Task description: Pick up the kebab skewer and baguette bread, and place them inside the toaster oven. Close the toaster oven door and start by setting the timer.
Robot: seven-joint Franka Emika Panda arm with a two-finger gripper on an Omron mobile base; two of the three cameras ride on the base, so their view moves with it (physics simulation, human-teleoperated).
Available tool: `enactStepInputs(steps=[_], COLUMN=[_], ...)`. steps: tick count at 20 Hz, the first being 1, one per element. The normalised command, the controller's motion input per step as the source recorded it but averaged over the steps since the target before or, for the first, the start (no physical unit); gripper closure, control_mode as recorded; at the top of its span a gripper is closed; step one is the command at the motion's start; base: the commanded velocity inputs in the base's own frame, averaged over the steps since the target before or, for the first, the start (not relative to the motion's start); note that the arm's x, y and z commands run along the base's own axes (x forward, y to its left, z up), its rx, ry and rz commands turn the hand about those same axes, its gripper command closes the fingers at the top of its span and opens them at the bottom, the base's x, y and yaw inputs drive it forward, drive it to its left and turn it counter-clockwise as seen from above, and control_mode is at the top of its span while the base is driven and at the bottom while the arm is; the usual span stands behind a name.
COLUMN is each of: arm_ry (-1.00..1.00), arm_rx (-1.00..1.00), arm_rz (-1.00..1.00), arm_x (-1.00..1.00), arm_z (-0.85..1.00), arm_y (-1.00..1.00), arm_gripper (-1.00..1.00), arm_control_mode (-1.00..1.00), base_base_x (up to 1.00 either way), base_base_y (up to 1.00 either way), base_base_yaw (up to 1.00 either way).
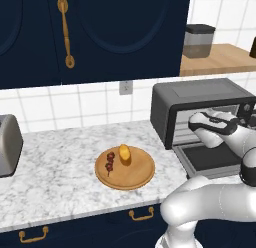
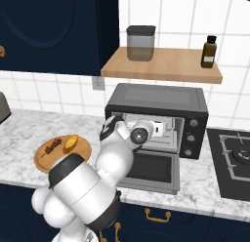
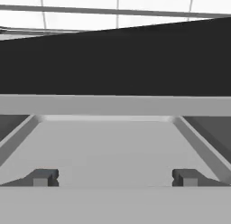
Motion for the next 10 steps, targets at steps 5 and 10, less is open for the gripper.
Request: enactStepInputs(steps=[5, 10], arm_ry=[0.0, 0.0], arm_rx=[0.0, 0.0], arm_rz=[0.0, 0.0], arm_x=[0.17, 0.19], arm_z=[0.0, -0.09], arm_y=[0.0, 0.0], arm_gripper=[-1.0, -1.0], arm_control_mode=[-1.0, -1.0], base_base_x=[0.0, 0.0], base_base_y=[0.0, 0.0], base_base_yaw=[0.0, 0.0])
